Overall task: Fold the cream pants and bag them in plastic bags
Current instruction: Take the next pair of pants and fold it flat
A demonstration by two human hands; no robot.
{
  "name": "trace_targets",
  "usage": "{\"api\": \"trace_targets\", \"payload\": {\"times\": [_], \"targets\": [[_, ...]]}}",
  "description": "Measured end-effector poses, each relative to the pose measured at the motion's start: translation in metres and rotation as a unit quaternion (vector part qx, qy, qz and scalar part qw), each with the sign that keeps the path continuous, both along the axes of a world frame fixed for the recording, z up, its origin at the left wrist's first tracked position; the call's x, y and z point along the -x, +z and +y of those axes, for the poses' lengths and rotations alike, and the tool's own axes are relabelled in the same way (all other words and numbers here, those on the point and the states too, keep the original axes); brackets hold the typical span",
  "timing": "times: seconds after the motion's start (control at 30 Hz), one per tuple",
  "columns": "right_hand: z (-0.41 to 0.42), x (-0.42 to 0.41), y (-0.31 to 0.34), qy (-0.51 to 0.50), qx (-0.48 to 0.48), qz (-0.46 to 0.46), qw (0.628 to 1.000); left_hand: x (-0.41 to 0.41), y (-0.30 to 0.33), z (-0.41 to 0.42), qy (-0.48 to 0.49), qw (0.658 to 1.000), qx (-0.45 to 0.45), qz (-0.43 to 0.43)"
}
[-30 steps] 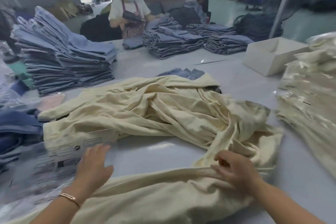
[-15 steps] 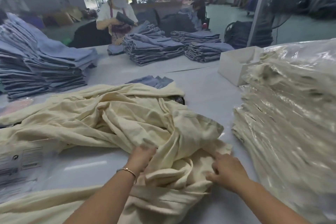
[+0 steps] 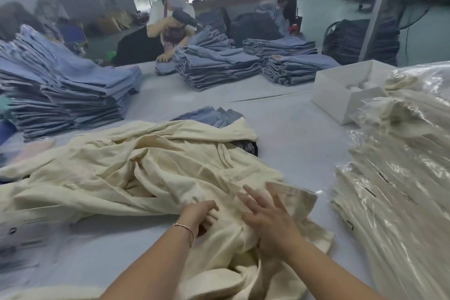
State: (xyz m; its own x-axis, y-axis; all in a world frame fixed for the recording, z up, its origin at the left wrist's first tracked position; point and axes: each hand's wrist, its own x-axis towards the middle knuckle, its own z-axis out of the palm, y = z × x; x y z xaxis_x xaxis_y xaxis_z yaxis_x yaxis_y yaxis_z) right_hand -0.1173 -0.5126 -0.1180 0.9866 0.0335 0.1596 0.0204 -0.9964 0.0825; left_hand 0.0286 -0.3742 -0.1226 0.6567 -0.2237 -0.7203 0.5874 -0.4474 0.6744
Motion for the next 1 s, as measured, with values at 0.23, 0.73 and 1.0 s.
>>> {"api": "trace_targets", "payload": {"times": [0.23,0.73,1.0], "targets": [[0.002,0.019,-0.013,-0.091,-0.066,-0.302,0.947,-0.065,0.056,-0.043,0.137,0.968,0.198,-0.066],[0.02,-0.059,0.021,-0.116,-0.005,0.001,0.993,-0.065,0.044,-0.062,0.02,0.955,0.293,0.032],[0.034,-0.031,-0.009,-0.07,-0.085,0.025,0.994,-0.11,0.076,-0.104,0.058,0.955,0.286,-0.058]]}}
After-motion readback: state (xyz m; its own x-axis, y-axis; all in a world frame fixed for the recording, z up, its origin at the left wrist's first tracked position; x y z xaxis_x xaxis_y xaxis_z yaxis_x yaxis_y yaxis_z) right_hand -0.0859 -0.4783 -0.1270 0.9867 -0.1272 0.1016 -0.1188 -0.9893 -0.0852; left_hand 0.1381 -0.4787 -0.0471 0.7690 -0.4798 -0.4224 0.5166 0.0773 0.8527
